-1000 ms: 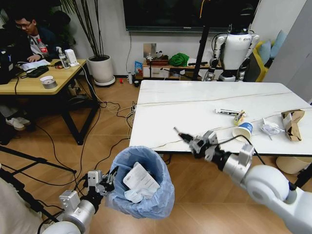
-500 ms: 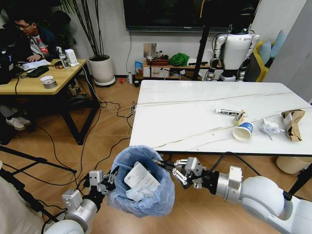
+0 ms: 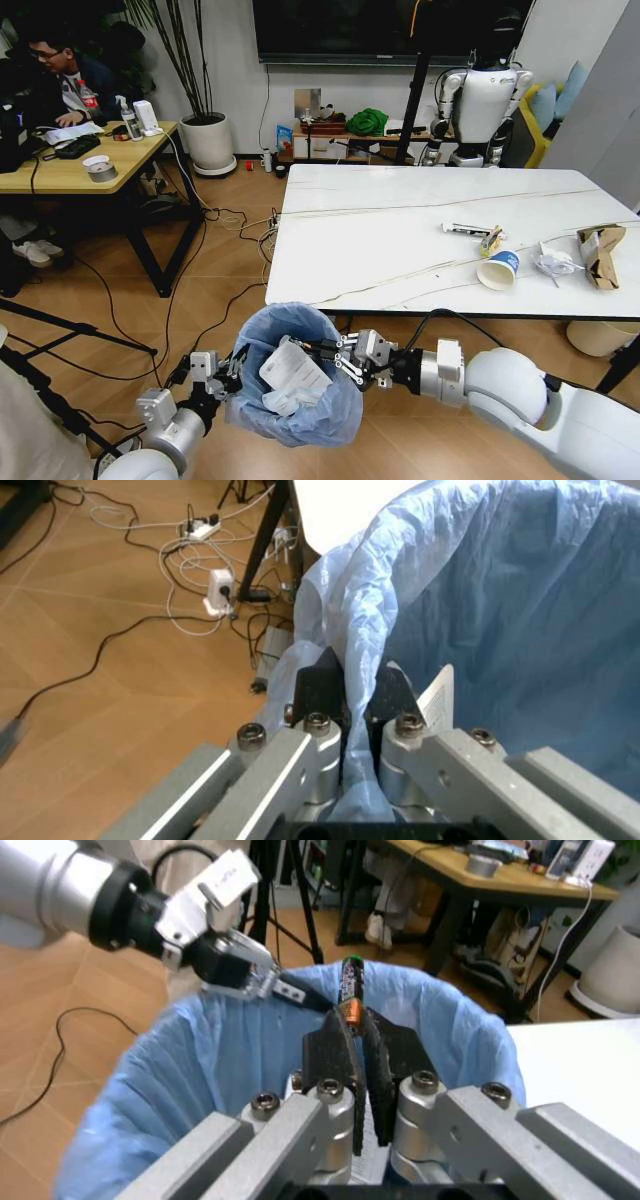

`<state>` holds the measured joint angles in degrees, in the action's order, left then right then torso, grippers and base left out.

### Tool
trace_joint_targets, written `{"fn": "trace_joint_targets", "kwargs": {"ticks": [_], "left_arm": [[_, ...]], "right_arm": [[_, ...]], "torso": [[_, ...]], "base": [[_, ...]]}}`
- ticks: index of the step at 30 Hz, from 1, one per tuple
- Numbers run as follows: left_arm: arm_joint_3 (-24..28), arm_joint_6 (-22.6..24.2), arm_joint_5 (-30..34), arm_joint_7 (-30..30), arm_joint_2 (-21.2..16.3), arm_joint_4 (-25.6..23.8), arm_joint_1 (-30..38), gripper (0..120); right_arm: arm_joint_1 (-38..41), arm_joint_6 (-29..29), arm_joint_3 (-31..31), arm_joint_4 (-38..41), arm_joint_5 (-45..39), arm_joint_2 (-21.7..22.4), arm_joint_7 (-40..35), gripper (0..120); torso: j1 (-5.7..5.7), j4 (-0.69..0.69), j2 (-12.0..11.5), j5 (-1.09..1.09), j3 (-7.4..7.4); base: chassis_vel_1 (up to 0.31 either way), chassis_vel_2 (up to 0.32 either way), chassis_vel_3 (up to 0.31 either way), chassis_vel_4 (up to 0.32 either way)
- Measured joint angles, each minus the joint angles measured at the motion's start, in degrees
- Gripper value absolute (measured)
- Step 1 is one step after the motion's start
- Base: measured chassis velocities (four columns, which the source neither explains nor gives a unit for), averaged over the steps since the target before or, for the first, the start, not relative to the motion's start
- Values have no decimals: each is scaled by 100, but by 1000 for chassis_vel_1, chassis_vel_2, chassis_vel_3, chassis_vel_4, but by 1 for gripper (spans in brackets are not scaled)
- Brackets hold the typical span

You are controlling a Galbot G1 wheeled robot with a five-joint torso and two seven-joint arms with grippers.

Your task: Pick up the trash bin and place the trash from the table into it.

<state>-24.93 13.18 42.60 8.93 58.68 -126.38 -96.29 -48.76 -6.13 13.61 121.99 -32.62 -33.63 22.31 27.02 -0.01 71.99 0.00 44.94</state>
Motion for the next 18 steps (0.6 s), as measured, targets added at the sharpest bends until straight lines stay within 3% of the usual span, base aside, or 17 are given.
{"fn": "trace_joint_targets", "kwargs": {"ticks": [6,12,15,18], "left_arm": [[11,0,14,-9,-25,-2,10,0],[0,0,16,-20,-47,-23,-8,0],[1,0,15,-21,-45,-33,-8,0],[2,0,15,-21,-44,-35,-8,0]], "right_arm": [[261,15,240,-150,-5,-12,6,1],[144,27,261,-146,25,73,-20,19],[80,58,262,-126,35,95,-97,33],[73,65,258,-120,27,94,-127,36]], "torso": [[0,1,0,0,0],[0,0,0,0,0],[0,0,0,1,0],[0,0,0,1,0]], "base": [[0,0,0,0],[0,0,0,0],[0,0,0,0],[0,0,0,0]]}}
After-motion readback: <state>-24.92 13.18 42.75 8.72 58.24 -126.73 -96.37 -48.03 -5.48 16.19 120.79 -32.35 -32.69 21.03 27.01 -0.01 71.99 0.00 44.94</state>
